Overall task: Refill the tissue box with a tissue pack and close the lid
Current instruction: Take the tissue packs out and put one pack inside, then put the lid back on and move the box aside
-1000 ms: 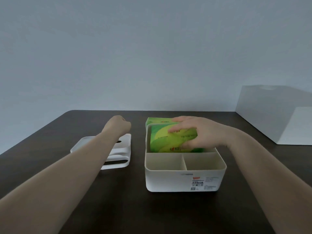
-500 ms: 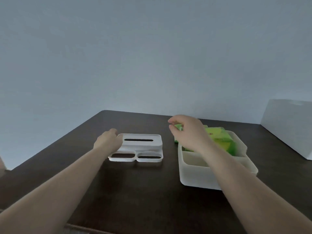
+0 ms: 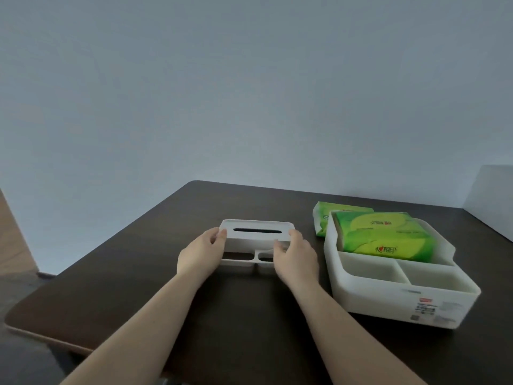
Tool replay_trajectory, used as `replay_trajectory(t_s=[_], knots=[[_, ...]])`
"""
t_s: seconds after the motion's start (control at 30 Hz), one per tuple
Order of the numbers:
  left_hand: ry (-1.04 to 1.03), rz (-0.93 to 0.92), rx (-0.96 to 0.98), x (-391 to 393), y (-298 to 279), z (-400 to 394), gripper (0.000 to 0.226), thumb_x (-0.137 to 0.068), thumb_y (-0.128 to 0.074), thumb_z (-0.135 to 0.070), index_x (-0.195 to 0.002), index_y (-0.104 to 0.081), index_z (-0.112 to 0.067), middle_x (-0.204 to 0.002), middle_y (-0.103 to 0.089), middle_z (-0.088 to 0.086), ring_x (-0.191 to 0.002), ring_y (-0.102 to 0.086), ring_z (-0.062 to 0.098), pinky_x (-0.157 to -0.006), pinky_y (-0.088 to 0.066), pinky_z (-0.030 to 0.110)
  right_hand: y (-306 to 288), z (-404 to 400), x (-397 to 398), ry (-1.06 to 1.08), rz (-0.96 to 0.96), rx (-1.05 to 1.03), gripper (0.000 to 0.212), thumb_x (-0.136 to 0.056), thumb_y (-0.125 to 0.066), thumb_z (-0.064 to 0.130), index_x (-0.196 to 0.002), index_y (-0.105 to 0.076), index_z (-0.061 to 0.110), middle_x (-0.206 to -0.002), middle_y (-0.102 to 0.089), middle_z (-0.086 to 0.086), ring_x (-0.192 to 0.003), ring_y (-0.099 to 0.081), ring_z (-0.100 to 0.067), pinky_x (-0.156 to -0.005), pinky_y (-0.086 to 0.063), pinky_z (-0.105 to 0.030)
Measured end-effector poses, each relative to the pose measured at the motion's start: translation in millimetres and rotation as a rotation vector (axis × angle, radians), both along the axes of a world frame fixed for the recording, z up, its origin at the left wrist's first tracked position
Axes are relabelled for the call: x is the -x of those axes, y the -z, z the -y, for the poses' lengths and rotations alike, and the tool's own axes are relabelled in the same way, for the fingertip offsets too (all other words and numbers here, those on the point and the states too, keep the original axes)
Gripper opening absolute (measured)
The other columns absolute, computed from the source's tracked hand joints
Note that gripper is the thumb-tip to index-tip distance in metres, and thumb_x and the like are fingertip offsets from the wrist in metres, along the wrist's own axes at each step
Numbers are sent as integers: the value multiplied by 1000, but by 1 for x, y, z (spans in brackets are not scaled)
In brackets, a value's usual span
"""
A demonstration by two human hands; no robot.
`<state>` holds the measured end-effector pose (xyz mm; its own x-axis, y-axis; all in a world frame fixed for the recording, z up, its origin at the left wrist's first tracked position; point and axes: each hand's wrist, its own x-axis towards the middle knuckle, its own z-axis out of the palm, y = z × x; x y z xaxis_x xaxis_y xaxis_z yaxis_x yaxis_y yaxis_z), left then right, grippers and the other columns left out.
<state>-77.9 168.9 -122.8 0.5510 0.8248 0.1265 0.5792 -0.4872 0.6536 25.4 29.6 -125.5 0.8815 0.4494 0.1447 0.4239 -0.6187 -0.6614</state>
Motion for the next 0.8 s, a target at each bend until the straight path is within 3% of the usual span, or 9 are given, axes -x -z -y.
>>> replay_trajectory(t_s=[0.07,0.13,0.23,0.43,0.5,0.6,0.8], knots=[[4,-4,-5,-1,1,0,23,-99,-28,-47,-95,-48,-37,-96,-57,-11,-102,-59,21,-88,-42,35,2,-1,-8,-26,21,5,45,-95,-41,36,-136,-43,18,-130,-55,-13,-122,-47,-33,-99,-42,-41],[-21,15,24,-2,1,-1,36,-98,-31,-50,-115,-59,-35,-113,-65,-9,-117,-59,20,-96,-43,37,4,-1,-12,-44,27,7,43,-95,-41,35,-135,-46,20,-131,-54,-11,-122,-47,-31,-100,-42,-40],[-78,123,73,-1,4,-3,47,-94,-45,-50,-134,-56,-31,-129,-64,-10,-122,-57,17,-97,-45,37,4,1,-14,-77,-24,-41,41,-94,-44,31,-134,-50,21,-133,-53,-9,-123,-48,-29,-102,-42,-40],[-101,328,143,5,4,-1,42,-91,-57,-38,-131,-61,-26,-124,-68,-6,-114,-64,18,-101,-48,40,-9,13,-3,-186,-12,-229,38,-95,-51,20,-132,-53,11,-132,-51,-8,-116,-53,-21,-89,-33,-17],[-111,408,160,7,1,3,35,-91,-57,-36,-123,-67,-25,-110,-72,-7,-106,-68,22,-100,-50,44,-15,17,2,-208,32,-275,38,-95,-51,19,-133,-52,11,-134,-51,-7,-118,-52,-20,-85,-27,-11],[-109,457,149,10,-5,15,30,-94,-55,-32,-118,-70,-22,-89,-69,-14,-95,-72,23,-97,-52,42,-22,23,8,-224,63,-316,38,-95,-51,18,-133,-52,10,-136,-49,-8,-121,-50,-20,-91,-30,-13],[-121,552,146,16,-24,44,37,-95,-54,-33,-124,-67,-16,-108,-71,0,-95,-69,22,-98,-52,42,-45,46,20,-237,124,-439,39,-96,-51,19,-134,-52,10,-142,-45,-7,-128,-45,-19,-92,-27,-9]])
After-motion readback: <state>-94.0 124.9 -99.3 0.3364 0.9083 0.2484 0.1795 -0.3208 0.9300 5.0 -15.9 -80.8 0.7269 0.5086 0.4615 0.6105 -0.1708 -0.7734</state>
